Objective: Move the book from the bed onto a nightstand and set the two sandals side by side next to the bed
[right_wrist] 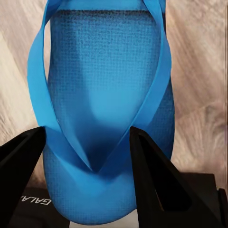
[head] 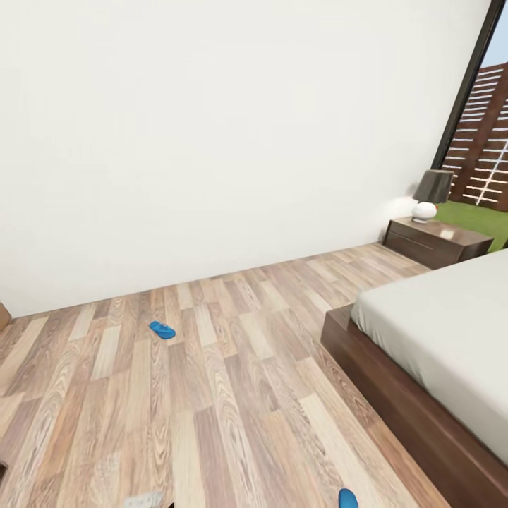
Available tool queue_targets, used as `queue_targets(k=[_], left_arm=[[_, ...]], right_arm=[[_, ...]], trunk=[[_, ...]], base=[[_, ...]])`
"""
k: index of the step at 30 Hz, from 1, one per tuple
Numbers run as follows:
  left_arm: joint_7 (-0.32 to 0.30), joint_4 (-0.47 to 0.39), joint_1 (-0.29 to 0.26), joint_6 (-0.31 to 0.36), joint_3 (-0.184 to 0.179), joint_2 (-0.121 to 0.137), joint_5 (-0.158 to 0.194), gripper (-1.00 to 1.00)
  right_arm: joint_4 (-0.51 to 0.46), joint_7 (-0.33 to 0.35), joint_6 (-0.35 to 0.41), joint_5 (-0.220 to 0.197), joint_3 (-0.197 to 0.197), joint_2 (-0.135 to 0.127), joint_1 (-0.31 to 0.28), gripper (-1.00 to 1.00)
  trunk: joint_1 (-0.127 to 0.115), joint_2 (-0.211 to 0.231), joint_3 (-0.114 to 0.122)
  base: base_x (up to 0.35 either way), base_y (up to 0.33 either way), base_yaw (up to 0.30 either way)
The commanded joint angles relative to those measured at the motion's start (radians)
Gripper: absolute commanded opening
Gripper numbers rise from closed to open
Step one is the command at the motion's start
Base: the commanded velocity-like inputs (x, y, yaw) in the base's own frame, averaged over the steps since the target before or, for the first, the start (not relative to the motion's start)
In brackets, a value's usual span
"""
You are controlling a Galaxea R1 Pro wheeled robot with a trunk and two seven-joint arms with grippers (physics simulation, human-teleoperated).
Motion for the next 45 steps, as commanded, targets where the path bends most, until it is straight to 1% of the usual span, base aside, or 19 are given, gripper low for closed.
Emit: queue_targets(k=[1,5,10,22,29,36,45], left_arm=[[-0.008,0.001,-0.001,0.0,0.006,0.0,0.004,1.0],[-0.008,0.001,-0.001,0.0,0.007,0.0,0.004,1.0],[-0.008,0.001,-0.001,0.0,0.007,0.0,0.004,1.0],[-0.007,0.001,-0.001,0.0,0.008,0.0,0.005,1.0],[-0.007,0.001,-0.001,0.001,0.008,0.001,0.005,1.0],[-0.007,0.001,-0.001,0.001,0.01,0.001,0.005,1.0],[-0.007,0.001,-0.001,0.001,0.012,0.001,0.005,1.0]], right_arm=[[0.002,0.004,-0.001,-0.006,-0.002,0.0,-0.001,-1.0],[0.002,0.004,-0.001,-0.006,-0.002,0.0,-0.001,-1.0],[0.002,0.005,-0.001,-0.006,-0.002,0.0,-0.001,-1.0],[0.003,0.005,-0.002,0.0,-0.001,0.001,-0.001,-1.0],[0.002,0.004,-0.002,-0.005,-0.001,0.001,-0.001,-1.0],[0.002,0.004,-0.002,-0.006,-0.002,0.001,-0.001,-1.0],[0.002,0.003,-0.002,-0.006,-0.002,0.001,-0.001,-1.0]], trunk=[[0.0,0.0,-0.001],[0.0,0.0,-0.001],[0.0,0.0,-0.001],[0.0,0.0,-0.001],[0.0,0.0,-0.001],[0.0,0.0,-0.001],[0.0,0.0,-0.001]], base=[[0.278,-0.19,0.0],[0.276,-0.174,0.0],[0.261,-0.037,0.0],[0.069,-0.003,0.0],[0.288,-0.119,0.005],[0.288,-0.178,0.165],[0.273,-0.134,0.033]])
